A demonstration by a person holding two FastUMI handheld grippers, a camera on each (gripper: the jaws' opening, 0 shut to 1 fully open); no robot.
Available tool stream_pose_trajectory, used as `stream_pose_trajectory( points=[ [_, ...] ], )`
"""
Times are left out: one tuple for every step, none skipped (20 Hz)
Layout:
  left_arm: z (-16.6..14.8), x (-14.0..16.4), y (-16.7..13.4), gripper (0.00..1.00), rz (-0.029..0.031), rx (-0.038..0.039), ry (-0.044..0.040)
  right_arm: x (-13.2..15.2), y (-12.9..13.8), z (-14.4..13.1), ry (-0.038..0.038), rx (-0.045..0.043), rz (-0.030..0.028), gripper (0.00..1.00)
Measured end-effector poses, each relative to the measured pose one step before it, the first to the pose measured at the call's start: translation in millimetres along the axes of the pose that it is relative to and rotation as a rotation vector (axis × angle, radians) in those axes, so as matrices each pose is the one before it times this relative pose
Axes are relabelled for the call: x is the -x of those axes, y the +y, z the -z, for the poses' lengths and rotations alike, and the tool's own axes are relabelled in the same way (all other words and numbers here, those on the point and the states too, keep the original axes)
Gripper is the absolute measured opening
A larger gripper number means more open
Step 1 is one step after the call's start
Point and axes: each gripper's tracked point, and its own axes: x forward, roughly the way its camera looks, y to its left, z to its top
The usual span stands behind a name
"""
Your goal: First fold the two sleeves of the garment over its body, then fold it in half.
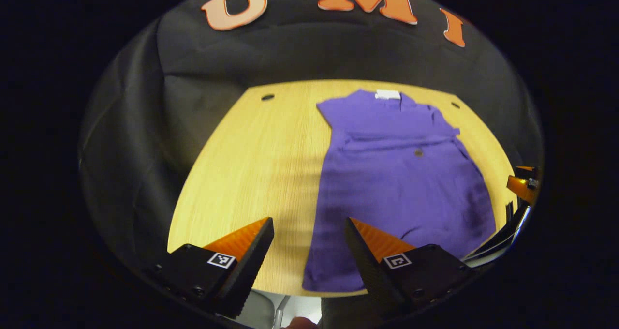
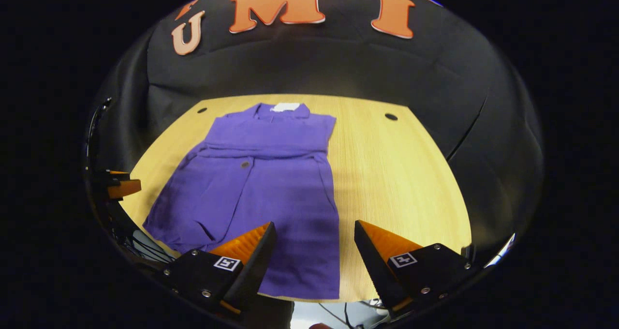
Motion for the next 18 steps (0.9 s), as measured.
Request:
stream_pose_trajectory(
  points=[
    [8.46, -0.83, 0.88, 0.95, 0.01026, 0.00365, 0.03808, -2.74, 2.5, 6.34, 0.02876, -0.01642, -0.00858, 0.96],
    [0.46, 2.76, -1.01, 0.95, 0.00798, 0.011, 0.03732, -0.33, 0.79, 9.69, 0.03262, -0.01091, -0.004, 0.96],
    [0.39, 2.54, -2.78, 0.95, 0.01643, 0.01476, 0.03505, -1.56, 0.17, 7.82, 0.02746, -0.0041, -0.00623, 0.96],
    [-4.19, 2.77, -1.71, 0.95, 0.01342, 0.01853, 0.02517, -2.1, -1.41, 8.23, 0.02699, 0.00258, -0.00165, 0.96],
    [6.35, -1.84, -0.37, 0.95, 0.0133, 0.01811, 0.02927, -1.05, -1.3, 6.25, 0.02491, 0.00594, 0.00166, 0.96],
    [8.12, -0.45, 0.72, 0.95, 0.01433, 0.01496, 0.03443, -0.46, -1.98, 7.61, 0.02761, 0.00686, 0.00338, 0.96],
    [5.86, -1.77, 0.37, 0.95, 0.0109, 0.01435, 0.03398, -0.5, -2.31, 5.85, 0.01904, 0.00252, 0.00479, 0.96],
    [14.15, -3.09, 0.5, 0.96, 0.0169, 0.00902, 0.05064, -1.9, -2.31, 5.67, 0.02555, -0.00418, 0.00698, 0.96],
    [12.55, -0.9, -0.69, 0.95, 0.01214, 0.01224, 0.05126, -2.02, -1.73, 4.17, 0.01974, -0.01061, 0.00018, 0.96],
    [7.86, -2.79, 2.04, 0.96, 0.00079, -0.00012, 0.02276, -1.15, 0.51, 4.31, 0.02092, -0.01517, -0.00298, 0.96],
    [1.76, -2.13, 2.0, 0.96, -0.00749, -0.01023, 0.01119, -1.18, 0.36, 5.5, 0.02446, -0.01425, -0.01001, 0.96],
    [2.1, 0.49, -1.02, 0.96, -0.01075, -0.01263, 0.02251, -1.25, 0.39, 6.76, 0.02306, -0.01197, -0.00975, 0.97],
    [-0.1, 1.13, 0.29, 0.98, -0.0101, -0.01442, 0.01406, -1.72, -0.25, 6.81, 0.02539, -0.00734, -0.00658, 0.96],
    [-0.68, -0.12, -0.35, 0.96, -0.00715, -0.01367, 0.00892, -0.93, -2.22, 6.99, 0.02205, -0.00382, -0.00097, 0.96],
    [0.46, -0.73, -1.06, 0.96, -0.00135, -0.00821, 0.01757, -0.75, -1.16, 6.63, 0.02355, -0.00167, -0.00213, 0.96],
    [-0.91, -0.31, -2.3, 0.96, 0.00534, -0.00735, 0.01197, -0.61, 0.98, 5.18, 0.01199, -0.00303, -0.0025, 0.96],
    [-3.35, -0.3, -1.39, 0.96, -0.00026, -0.00523, 0.00238, -1.01, 0.73, 2.62, 0.00627, 0.00244, -0.00013, 0.96],
    [-4.26, -0.55, -1.46, 0.96, -0.00027, -0.00464, 0.00283, -0.84, -1.09, 3.42, 0.00508, 0.00575, 0.00789, 0.96]
  ],
)
